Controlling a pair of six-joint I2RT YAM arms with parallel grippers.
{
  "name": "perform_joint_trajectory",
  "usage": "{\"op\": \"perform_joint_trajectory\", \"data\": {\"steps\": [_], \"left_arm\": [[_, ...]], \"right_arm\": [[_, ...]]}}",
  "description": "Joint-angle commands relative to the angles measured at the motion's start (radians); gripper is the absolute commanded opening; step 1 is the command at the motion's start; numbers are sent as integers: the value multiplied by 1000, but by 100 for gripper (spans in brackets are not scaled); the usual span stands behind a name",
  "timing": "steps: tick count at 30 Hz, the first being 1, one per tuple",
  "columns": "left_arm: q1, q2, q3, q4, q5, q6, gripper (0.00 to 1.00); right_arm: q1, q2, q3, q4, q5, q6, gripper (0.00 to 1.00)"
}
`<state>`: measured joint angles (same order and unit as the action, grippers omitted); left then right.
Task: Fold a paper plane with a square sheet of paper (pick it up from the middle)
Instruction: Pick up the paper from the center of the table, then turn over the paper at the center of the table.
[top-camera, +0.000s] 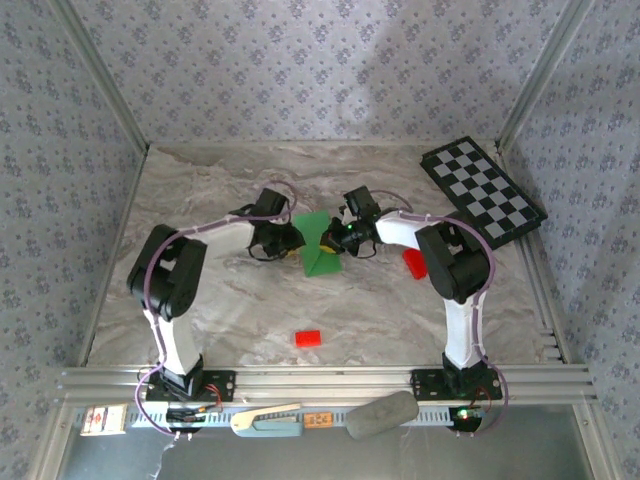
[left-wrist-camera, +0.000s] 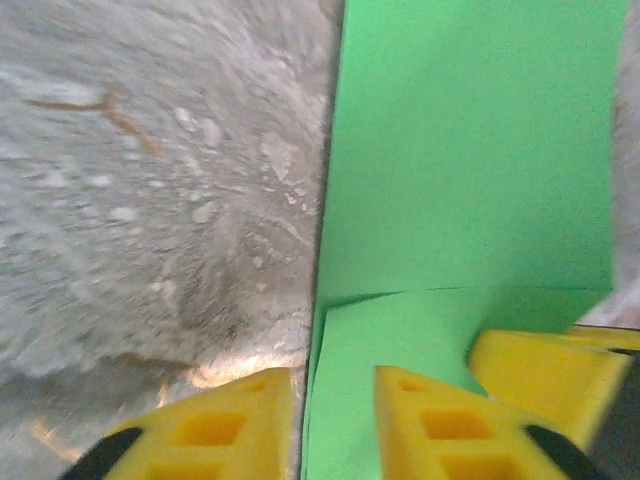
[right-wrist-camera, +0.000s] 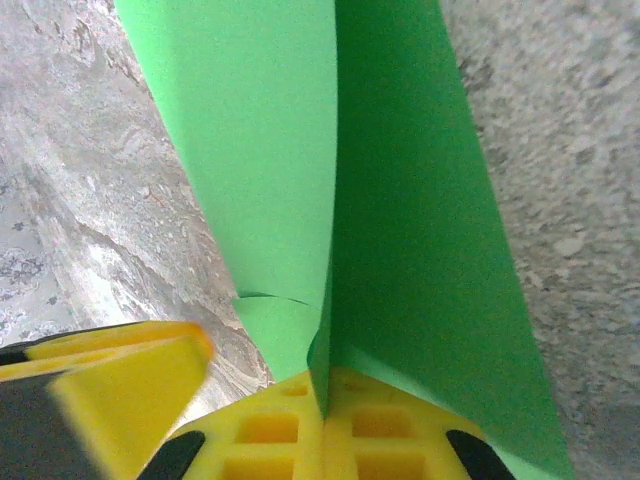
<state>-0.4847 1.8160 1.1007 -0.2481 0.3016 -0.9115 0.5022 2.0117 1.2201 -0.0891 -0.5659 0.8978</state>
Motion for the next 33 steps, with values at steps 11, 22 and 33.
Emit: {"op": "perform_joint_trajectory", "data": {"steps": [11,22,33], "left_arm": [[105,-221,-235,526,361,-202,74],[80,-198,-244,750,432,-291,82],[81,-219,-249,738,405,-274,47]], "right_arm": [[-60,-178,-17,204,-201,32,3],[-79,-198,-54,390,-308,180,5],[-96,-191,-73,392,-307,185,7]]}}
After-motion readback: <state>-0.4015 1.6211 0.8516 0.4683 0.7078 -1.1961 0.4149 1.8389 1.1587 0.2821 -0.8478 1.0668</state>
